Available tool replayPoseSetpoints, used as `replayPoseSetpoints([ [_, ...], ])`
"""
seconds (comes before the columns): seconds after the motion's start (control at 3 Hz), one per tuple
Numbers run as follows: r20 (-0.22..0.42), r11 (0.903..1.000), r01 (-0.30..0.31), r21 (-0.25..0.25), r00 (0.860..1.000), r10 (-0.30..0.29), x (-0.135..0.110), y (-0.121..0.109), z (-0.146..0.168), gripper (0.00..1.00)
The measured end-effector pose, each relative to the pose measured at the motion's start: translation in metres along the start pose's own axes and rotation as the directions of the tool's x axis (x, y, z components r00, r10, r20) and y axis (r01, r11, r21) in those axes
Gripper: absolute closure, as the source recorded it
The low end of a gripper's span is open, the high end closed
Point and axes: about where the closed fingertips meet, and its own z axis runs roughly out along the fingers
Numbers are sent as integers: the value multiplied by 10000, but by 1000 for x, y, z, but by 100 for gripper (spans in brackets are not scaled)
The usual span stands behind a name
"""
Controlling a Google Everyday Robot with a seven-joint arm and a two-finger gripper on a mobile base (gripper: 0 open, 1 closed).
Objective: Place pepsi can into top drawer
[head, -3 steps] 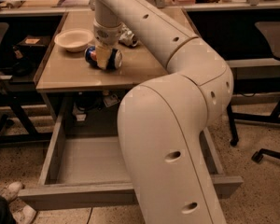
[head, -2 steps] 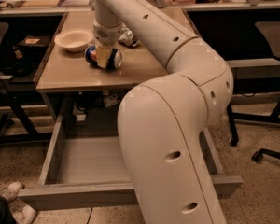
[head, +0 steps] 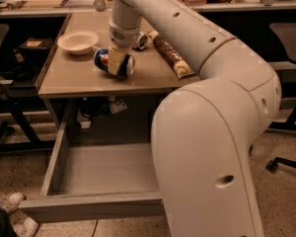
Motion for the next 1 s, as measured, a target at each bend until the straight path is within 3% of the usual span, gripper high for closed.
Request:
replayPoseSetpoints([
  [0.67, 242, 9988, -493, 41, 9985, 491, 49, 34, -27, 100],
  [1.0, 410, 9986, -520, 135, 9978, 514, 79, 62, -40, 100],
])
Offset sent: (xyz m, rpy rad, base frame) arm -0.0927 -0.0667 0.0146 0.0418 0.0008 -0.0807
